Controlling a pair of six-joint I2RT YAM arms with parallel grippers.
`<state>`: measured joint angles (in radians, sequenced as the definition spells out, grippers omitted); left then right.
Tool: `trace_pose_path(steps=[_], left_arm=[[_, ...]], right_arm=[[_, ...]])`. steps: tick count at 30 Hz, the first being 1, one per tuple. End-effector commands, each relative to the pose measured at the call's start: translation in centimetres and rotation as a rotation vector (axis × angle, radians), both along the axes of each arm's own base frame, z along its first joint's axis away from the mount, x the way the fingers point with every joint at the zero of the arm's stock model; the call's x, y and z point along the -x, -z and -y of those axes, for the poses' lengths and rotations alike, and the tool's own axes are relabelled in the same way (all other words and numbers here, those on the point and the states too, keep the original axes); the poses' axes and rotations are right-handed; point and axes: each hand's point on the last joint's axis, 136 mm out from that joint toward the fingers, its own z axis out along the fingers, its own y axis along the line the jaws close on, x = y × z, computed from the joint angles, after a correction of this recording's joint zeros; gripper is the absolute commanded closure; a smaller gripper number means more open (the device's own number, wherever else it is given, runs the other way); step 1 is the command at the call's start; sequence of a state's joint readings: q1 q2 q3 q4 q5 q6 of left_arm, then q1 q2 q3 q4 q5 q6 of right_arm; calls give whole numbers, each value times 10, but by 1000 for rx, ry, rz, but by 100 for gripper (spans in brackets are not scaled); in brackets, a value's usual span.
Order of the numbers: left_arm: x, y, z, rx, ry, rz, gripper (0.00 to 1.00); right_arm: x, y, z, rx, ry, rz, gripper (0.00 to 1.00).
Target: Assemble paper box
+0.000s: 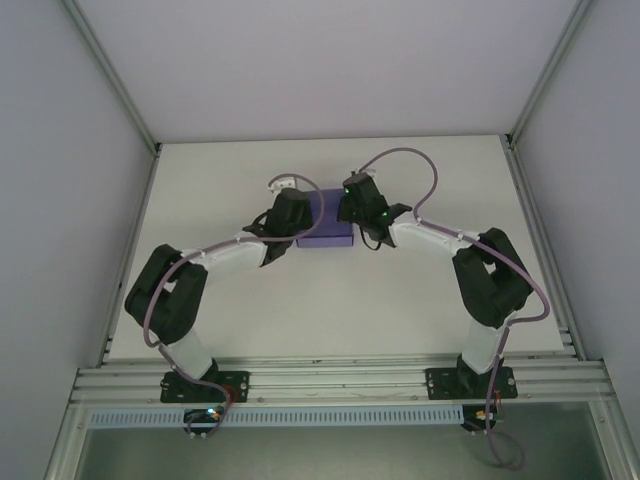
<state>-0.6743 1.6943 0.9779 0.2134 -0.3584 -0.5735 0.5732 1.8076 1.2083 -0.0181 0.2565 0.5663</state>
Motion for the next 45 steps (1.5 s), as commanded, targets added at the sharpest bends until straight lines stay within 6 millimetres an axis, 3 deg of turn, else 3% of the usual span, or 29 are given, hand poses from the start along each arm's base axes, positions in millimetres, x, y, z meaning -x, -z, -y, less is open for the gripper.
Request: trace_pose_path(steps=[1, 6, 11, 20, 25, 29, 33, 40, 45], left_arm=[[18, 14, 12, 71, 72, -40, 100], [38, 19, 14, 67, 127, -2, 97], [59, 13, 15, 84, 193, 22, 79], [89, -29, 5, 84, 229, 26, 35], [103, -50, -17, 85, 174, -13, 0], [104, -48, -47, 94, 65, -107, 0], [88, -29, -67, 192, -10, -245, 0], [63, 7, -60, 381, 28, -366, 1], [54, 33, -50, 468, 53, -425, 17]], right_arm=[[8, -5, -12, -18, -30, 66, 100], [27, 10, -9, 34, -66, 102, 100], [41, 9, -1, 89, -81, 194, 100], [66, 29, 2, 248, -143, 287, 100], [77, 33, -5, 274, -179, 329, 100], [82, 32, -14, 305, -205, 368, 98], [84, 37, -22, 350, -230, 382, 97], [91, 48, -29, 349, -235, 359, 91], [95, 48, -36, 385, -248, 351, 87]])
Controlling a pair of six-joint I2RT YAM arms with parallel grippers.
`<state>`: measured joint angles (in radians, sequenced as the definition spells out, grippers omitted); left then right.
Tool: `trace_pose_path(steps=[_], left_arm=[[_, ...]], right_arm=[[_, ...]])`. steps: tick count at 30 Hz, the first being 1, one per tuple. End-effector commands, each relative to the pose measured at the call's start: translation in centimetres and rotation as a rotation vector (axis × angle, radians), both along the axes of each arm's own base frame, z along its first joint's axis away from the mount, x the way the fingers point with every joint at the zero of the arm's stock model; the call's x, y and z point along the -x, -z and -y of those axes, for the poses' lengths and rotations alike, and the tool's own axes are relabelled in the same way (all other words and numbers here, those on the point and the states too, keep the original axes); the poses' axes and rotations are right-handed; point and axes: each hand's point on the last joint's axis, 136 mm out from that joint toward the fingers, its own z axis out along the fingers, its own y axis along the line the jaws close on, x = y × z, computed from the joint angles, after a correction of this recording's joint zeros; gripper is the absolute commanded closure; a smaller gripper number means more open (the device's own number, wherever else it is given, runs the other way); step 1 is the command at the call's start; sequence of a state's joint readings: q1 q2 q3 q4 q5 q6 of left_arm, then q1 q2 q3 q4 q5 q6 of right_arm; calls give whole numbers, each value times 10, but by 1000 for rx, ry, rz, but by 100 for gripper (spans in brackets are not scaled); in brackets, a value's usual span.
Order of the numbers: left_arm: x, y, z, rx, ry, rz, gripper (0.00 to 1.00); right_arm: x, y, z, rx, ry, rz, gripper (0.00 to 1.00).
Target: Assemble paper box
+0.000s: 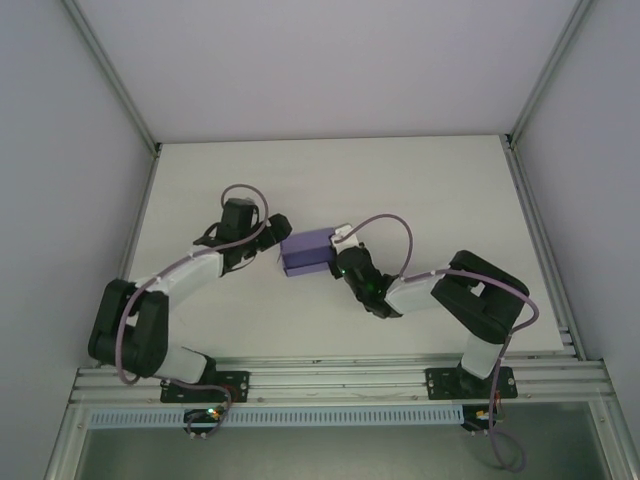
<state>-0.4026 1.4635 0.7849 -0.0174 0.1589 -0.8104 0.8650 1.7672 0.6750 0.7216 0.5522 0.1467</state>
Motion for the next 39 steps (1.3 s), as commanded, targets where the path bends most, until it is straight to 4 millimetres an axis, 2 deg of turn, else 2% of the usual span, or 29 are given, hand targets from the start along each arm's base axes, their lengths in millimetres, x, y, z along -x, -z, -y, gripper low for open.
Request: trace_pose_path(steps=[1, 6, 12, 14, 16, 19, 22, 23, 24, 25, 28, 32, 39], left_arm=[[-2, 5, 21, 142, 48, -23, 22], [5, 28, 19, 135, 40, -67, 35], [19, 54, 10, 89, 31, -115, 56], [20, 58, 8, 74, 37, -112, 59], [22, 62, 6, 59, 44, -112, 61], [24, 68, 4, 47, 55, -108, 66], [21, 69, 5, 53, 79, -81, 74], [21, 71, 4, 51, 79, -80, 76], [20, 73, 3, 48, 80, -83, 79], [20, 76, 1, 47, 77, -86, 81], [18, 84, -1, 90, 69, -90, 86], [18, 90, -4, 200, 51, -77, 88], [23, 96, -12, 243, 45, -58, 90]], right_arm=[[3, 8, 0, 76, 17, -26, 87], [15, 10, -3, 38, 4, -69, 84], [32, 15, 5, 19, -16, -135, 69], [40, 15, 7, 15, -38, -158, 64], [51, 16, 9, 27, -82, -193, 51], [65, 13, 19, 35, -104, -236, 41], [75, 7, 24, 22, -148, -260, 25], [77, 6, 26, 13, -152, -271, 16], [77, -5, 25, -28, -168, -268, 3], [77, -6, 24, -48, -187, -281, 0], [68, -23, 21, -167, -206, -304, 0], [42, -41, 17, -388, -197, -409, 0], [-3, -34, -2, -632, -217, -639, 0]])
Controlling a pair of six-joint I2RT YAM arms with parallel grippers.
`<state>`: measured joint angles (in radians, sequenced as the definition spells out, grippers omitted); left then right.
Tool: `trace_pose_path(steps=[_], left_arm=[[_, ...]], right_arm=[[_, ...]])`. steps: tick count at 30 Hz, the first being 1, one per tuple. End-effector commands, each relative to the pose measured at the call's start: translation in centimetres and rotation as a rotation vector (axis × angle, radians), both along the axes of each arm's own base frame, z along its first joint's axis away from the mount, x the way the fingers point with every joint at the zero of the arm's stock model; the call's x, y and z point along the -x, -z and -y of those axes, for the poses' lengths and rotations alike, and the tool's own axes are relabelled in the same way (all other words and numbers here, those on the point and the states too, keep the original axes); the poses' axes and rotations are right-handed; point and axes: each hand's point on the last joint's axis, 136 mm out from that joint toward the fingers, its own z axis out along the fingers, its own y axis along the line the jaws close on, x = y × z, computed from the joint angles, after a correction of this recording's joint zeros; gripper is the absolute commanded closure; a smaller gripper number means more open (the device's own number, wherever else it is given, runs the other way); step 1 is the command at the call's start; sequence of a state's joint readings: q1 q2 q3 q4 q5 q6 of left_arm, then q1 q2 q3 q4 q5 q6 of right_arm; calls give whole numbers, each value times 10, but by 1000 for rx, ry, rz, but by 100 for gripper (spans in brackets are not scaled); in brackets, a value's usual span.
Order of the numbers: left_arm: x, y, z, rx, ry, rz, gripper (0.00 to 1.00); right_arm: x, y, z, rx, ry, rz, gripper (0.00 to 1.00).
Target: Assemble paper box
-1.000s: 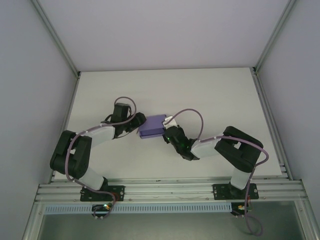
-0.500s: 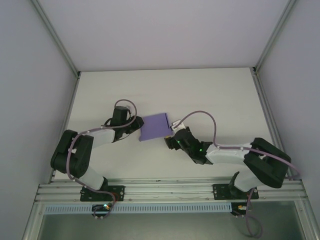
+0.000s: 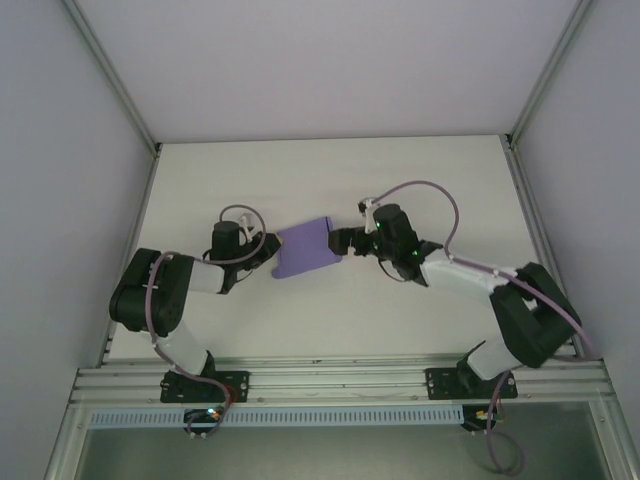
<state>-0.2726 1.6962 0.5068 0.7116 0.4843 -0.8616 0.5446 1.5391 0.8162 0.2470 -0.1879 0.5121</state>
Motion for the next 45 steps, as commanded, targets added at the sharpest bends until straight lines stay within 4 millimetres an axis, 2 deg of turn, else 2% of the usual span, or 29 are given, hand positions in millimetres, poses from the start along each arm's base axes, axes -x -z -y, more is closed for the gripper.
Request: trace_pose_path(steps=[1, 3, 8, 13, 17, 22, 23, 25, 26, 28, 31, 34, 36, 37, 40, 43, 45], left_arm=[[28, 49, -16, -58, -30, -170, 90], [28, 49, -16, -55, -27, -168, 89], [27, 51, -17, -28, -33, -166, 89], [25, 49, -13, 1, -23, -146, 88], [23, 45, -14, 5, -22, -129, 85], [19, 29, -10, 4, 7, -65, 79], [18, 23, -9, 4, 12, -50, 76], [15, 2, -4, 9, 48, 16, 59], [14, -9, -3, 5, 54, 52, 54], [14, -35, 1, -30, 84, 152, 34], [16, -69, 9, -174, 144, 276, 0], [30, -96, 30, -441, 287, 444, 0], [41, -107, 46, -642, 398, 576, 0], [49, -110, 56, -713, 479, 633, 0], [80, -110, 79, -867, 761, 783, 0], [83, -112, 82, -985, 840, 891, 0], [86, -111, 83, -1011, 896, 931, 0]], right_arm=[[1, 12, -25, -178, -93, -187, 0], [-8, 17, -35, -199, -117, -211, 0], [-15, 46, -47, -179, -146, -329, 0], [-15, 47, -67, -291, -233, -370, 9], [-19, 44, -76, -384, -255, -386, 21], [-22, 34, -81, -476, -276, -386, 46], [-22, 33, -80, -479, -273, -384, 50], [-22, 29, -75, -480, -260, -378, 55], [-21, 27, -72, -480, -252, -374, 58], [-20, 20, -64, -487, -229, -371, 60], [-18, 14, -50, -492, -178, -395, 61], [-17, 14, -31, -508, -81, -479, 63], [-15, 21, -16, -524, 27, -609, 64], [-13, 26, -9, -531, 87, -694, 67], [-4, 29, -3, -587, 192, -856, 69], [10, 23, -2, -634, 199, -1021, 69], [20, 18, -2, -636, 150, -1119, 76]])
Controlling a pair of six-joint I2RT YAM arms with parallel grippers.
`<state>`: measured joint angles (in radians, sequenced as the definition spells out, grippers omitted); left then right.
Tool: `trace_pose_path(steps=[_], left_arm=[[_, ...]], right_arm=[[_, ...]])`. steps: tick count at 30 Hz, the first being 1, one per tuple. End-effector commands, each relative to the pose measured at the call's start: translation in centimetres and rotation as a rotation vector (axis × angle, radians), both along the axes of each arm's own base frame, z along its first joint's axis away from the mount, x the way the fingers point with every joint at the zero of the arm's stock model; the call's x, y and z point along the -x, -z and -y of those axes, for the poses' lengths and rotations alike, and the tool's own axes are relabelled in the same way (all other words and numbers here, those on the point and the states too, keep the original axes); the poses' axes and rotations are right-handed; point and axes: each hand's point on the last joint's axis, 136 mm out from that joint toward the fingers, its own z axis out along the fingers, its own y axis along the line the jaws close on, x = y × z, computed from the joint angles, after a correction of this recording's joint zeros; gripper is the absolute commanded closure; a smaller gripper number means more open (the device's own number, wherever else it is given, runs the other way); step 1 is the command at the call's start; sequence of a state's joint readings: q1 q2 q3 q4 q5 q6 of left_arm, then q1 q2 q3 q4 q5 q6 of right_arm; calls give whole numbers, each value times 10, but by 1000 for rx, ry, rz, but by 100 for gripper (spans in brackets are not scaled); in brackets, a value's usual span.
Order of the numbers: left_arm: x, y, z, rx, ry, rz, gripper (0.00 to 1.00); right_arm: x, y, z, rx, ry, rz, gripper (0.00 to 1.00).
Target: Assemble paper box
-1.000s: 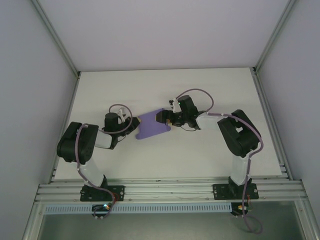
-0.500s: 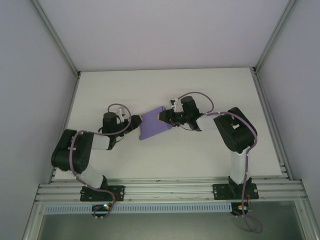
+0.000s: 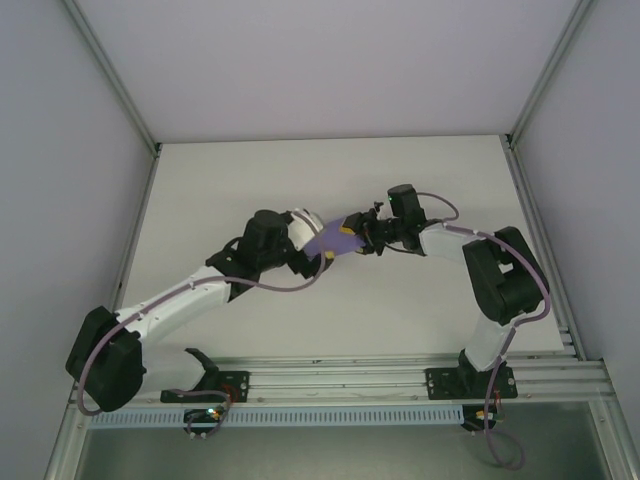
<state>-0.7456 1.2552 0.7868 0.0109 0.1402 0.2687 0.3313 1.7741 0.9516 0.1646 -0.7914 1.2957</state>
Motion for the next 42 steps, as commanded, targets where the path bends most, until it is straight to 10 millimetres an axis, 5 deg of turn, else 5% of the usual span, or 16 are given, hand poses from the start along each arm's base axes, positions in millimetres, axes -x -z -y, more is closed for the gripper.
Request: trace_pose_path(steps=[1, 7, 13, 22, 34, 42], left_arm=[[7, 23, -18, -268, 131, 116, 0], [36, 41, -12, -311, 304, 62, 0], [11, 42, -12, -351, 205, 130, 0], [4, 40, 5, -345, 208, 174, 2], [-3, 14, 7, -247, 155, 282, 45], [4, 18, 2, -253, 169, 253, 51]], right_arm=[[28, -16, -4, -94, -86, -232, 78], [36, -25, 13, -69, -70, -298, 72], [48, -40, 5, -112, -106, -338, 72], [46, -54, -9, -162, -112, -320, 75], [58, -52, -13, -177, -133, -338, 69], [50, -61, 1, -131, -92, -237, 36]])
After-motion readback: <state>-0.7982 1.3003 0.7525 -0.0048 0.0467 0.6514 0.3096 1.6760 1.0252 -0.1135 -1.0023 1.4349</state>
